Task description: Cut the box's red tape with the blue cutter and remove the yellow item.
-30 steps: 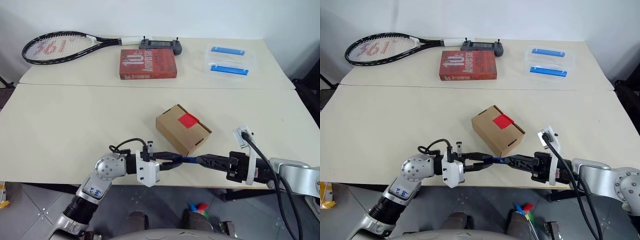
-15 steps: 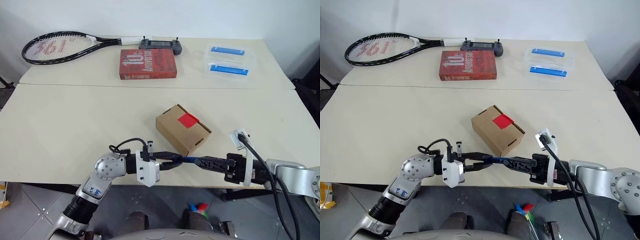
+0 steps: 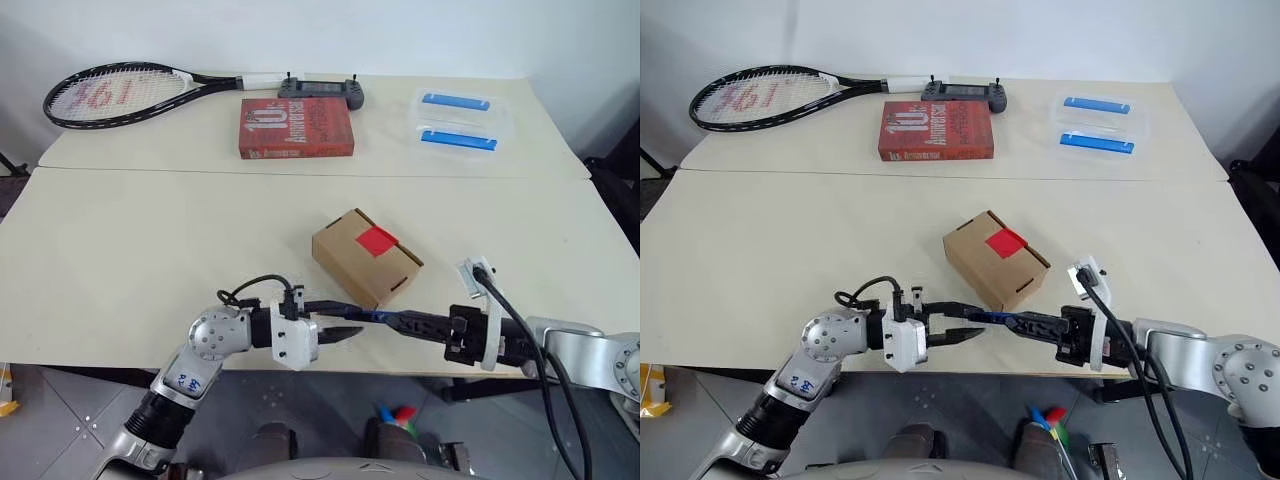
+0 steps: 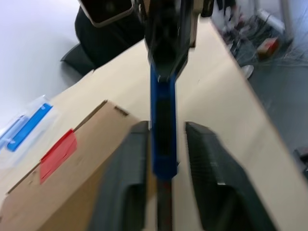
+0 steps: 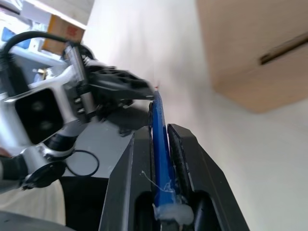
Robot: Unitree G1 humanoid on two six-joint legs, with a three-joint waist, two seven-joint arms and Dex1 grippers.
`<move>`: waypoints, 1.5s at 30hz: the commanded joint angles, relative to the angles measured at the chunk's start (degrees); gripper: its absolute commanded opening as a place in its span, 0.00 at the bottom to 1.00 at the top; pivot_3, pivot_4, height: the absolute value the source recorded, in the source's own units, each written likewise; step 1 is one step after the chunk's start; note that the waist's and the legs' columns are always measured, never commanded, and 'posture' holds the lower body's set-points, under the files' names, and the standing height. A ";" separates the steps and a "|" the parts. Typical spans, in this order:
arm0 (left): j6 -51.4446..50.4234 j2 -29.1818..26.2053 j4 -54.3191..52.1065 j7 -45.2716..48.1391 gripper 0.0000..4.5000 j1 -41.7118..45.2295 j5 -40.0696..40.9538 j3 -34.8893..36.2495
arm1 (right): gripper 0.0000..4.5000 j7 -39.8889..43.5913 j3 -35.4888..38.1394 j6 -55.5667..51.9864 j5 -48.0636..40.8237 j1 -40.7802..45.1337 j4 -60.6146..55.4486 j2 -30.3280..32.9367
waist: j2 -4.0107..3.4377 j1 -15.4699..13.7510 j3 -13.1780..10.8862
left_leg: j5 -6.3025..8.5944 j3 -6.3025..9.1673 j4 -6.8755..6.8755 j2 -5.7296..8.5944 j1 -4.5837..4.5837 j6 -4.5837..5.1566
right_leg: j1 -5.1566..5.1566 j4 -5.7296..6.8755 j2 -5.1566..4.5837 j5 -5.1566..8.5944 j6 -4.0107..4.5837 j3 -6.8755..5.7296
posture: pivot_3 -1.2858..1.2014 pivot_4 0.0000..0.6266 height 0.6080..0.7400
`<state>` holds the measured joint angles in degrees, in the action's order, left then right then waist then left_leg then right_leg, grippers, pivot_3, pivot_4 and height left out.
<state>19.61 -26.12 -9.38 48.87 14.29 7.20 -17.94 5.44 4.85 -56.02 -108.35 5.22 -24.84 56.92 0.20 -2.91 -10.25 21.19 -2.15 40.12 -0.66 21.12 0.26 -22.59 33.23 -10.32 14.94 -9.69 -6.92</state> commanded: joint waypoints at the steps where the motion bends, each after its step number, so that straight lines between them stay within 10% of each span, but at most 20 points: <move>1: -15.92 -5.58 -8.71 3.66 0.52 -3.31 15.26 4.97 | 0.03 8.30 11.31 -4.56 -3.90 -4.55 -2.63 5.64 | -0.03 0.03 -0.02 | 0.01 0.01 0.00 0.00 0.06 0.01 | -0.03 -0.01 0.00 0.00 0.00 0.00 | 0.52 0.24 1.00; 11: -33.50 -16.69 -2.29 9.08 0.52 -6.95 26.31 18.48 | 0.03 19.41 40.92 -13.38 2.59 -21.84 -4.02 8.16 | -0.06 -0.21 -0.03 | 0.07 -0.02 -0.02 -0.05 0.02 0.02 | 0.02 -0.13 0.09 0.00 0.01 0.01 | 0.52 0.24 1.00; 20: -32.18 -10.88 8.17 9.26 0.00 -2.45 21.91 17.88 | 0.03 35.45 60.84 -8.82 28.73 -33.12 0.57 2.51 | -0.06 -0.46 -0.03 | 0.22 -0.10 -0.08 -0.03 0.04 0.08 | 0.02 -0.28 0.12 -0.01 -0.01 0.02 | 0.52 0.24 1.00; 25: -29.97 -7.69 10.98 8.98 0.00 5.35 18.78 16.49 | 0.03 39.75 60.57 -4.83 35.99 -31.27 1.87 4.17 | -0.07 -0.01 -0.02 | 0.22 -0.17 -0.07 -0.04 -0.04 0.04 | 0.02 -0.25 0.12 -0.02 -0.02 0.06 | 0.52 0.24 1.00; 37: -39.80 1.27 22.58 9.47 0.00 33.28 9.57 4.91 | 0.03 16.50 27.96 -6.19 16.82 4.14 7.82 29.78 | -0.22 1.47 -0.23 | 0.00 -0.31 -0.06 -0.06 0.08 0.05 | -0.12 -0.32 0.15 -0.42 -0.09 0.04 | 0.52 0.24 1.00; 45: -43.58 2.00 23.35 7.22 0.00 34.49 5.60 3.84 | 0.03 9.46 -4.78 -14.39 24.40 46.48 13.04 15.49 | -0.19 1.47 -0.36 | 0.02 -0.22 -0.01 -0.13 0.35 0.02 | -0.24 -0.50 0.13 -0.44 -0.12 -0.29 | 0.52 0.24 1.00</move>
<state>-23.28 -24.64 14.88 56.15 48.44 13.19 -13.80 14.89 2.55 -68.29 -87.01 47.12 -13.15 73.68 0.00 -1.44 -10.61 21.22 -2.48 40.19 -0.70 21.57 0.31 -22.93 32.72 -10.29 14.44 -9.90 -7.16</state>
